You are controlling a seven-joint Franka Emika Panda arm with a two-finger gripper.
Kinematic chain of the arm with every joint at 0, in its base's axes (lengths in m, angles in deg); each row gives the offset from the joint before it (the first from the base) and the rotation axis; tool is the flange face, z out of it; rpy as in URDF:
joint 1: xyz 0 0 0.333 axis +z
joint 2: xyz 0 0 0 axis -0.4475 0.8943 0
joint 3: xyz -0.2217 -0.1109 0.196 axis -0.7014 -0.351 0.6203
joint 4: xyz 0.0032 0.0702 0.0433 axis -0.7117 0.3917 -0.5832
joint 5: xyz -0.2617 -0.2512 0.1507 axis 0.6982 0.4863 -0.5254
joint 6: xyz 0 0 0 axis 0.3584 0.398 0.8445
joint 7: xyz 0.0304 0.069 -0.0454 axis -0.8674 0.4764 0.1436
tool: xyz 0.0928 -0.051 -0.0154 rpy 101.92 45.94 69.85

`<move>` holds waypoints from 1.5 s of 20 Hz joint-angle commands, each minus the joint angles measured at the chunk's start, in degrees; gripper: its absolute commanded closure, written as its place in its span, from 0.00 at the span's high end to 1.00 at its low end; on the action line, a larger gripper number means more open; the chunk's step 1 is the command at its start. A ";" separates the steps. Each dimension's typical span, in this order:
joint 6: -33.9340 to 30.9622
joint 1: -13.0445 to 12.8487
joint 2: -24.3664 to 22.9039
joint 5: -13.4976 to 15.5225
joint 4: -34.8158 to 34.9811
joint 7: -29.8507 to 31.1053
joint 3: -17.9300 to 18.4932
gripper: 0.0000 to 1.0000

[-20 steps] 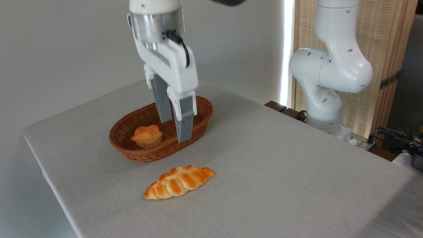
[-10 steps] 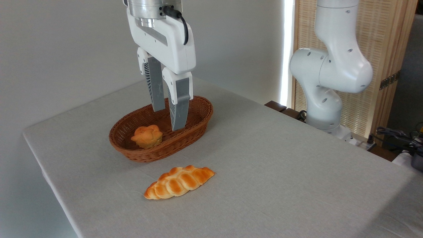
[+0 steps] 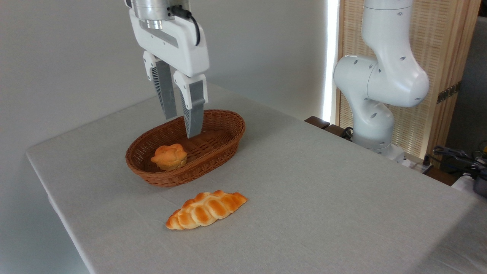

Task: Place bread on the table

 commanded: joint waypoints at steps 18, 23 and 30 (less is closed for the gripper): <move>-2.90 -6.65 1.60 -0.89 -4.40 0.56 8.66 1.00; -3.77 -7.35 1.52 -0.89 -4.40 0.64 8.74 1.00; -3.86 -7.44 1.52 -0.89 -4.40 -0.50 9.71 1.00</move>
